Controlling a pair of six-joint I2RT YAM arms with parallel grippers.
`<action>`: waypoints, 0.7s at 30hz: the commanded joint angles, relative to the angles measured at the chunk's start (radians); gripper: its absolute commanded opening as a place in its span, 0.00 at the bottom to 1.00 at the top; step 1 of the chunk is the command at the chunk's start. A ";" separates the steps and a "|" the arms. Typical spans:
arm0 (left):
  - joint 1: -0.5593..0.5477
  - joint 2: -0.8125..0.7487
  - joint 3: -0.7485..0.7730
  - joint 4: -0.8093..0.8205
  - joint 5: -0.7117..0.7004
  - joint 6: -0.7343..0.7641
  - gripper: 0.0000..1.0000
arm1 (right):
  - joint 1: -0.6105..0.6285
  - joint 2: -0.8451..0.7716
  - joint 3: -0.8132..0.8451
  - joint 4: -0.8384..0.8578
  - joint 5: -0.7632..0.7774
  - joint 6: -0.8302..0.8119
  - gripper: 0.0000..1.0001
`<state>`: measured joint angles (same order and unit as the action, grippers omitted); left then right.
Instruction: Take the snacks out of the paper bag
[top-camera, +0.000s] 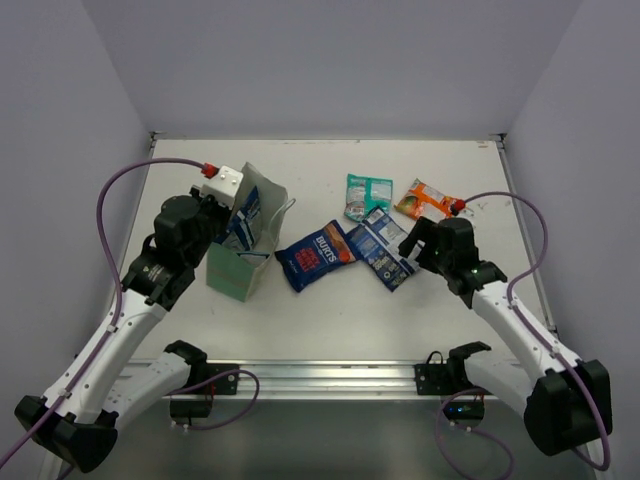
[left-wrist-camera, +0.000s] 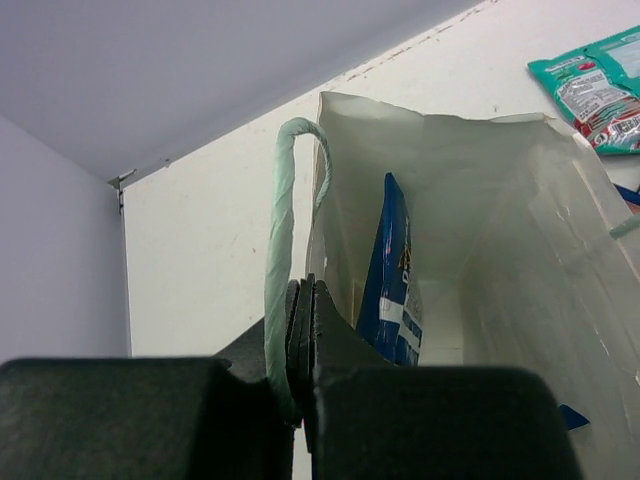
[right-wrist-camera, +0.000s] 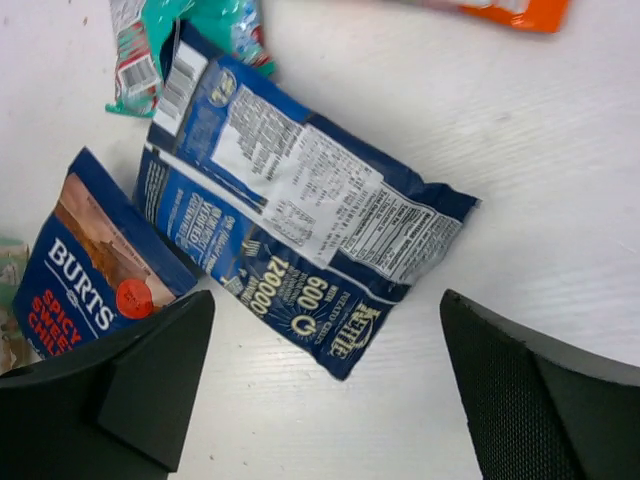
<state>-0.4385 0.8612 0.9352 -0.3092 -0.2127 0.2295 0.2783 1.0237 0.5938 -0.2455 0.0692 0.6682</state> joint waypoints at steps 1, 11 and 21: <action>0.004 -0.005 0.031 0.038 0.030 0.027 0.00 | -0.005 -0.098 0.112 -0.204 0.239 0.032 0.99; 0.006 -0.007 0.051 0.009 0.038 0.033 0.00 | 0.211 0.021 0.655 -0.259 0.084 -0.039 0.97; 0.004 -0.017 0.065 0.007 0.041 0.016 0.00 | 0.579 0.473 1.202 -0.274 -0.012 0.004 0.94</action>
<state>-0.4385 0.8639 0.9447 -0.3286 -0.1860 0.2317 0.8062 1.4315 1.6943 -0.4889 0.0978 0.6525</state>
